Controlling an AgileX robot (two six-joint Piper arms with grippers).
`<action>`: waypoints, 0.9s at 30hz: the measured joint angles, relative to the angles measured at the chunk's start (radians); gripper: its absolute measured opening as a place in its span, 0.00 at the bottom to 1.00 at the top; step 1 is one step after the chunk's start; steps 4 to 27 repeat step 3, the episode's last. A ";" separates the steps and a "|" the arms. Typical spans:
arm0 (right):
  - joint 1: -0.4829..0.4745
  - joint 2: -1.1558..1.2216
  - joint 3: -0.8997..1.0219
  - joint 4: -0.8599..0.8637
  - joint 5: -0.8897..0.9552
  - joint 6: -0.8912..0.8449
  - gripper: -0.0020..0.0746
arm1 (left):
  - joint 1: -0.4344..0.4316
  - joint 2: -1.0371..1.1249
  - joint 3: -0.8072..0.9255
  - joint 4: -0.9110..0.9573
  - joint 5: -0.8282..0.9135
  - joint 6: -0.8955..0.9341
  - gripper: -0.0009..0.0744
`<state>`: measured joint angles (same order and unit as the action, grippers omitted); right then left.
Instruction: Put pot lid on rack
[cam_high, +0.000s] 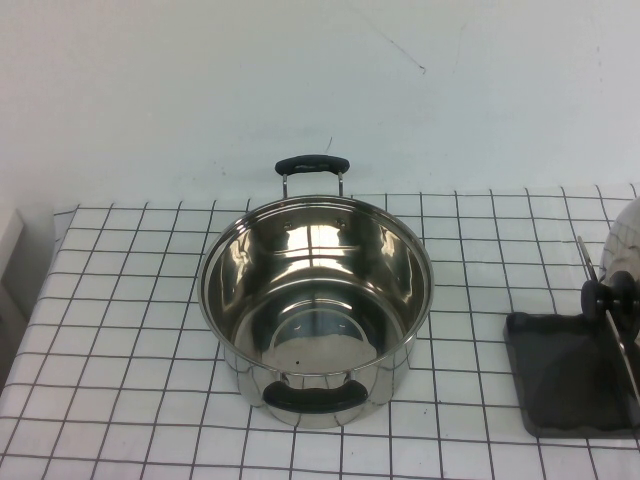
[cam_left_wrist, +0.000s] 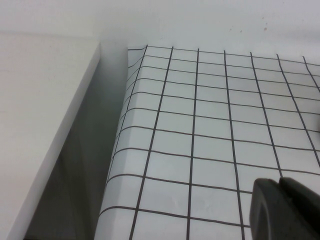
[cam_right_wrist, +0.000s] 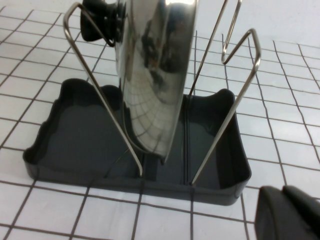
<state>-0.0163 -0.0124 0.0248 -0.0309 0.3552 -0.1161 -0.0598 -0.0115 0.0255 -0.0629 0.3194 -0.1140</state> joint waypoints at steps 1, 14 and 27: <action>0.000 0.000 0.000 0.000 0.000 0.000 0.02 | 0.000 0.000 0.000 0.000 0.000 0.000 0.01; 0.000 0.000 0.000 0.000 0.000 0.000 0.02 | 0.000 0.000 0.000 0.000 0.000 0.000 0.01; 0.000 0.000 0.000 0.000 0.000 0.000 0.02 | 0.000 0.000 0.000 0.000 0.000 0.000 0.01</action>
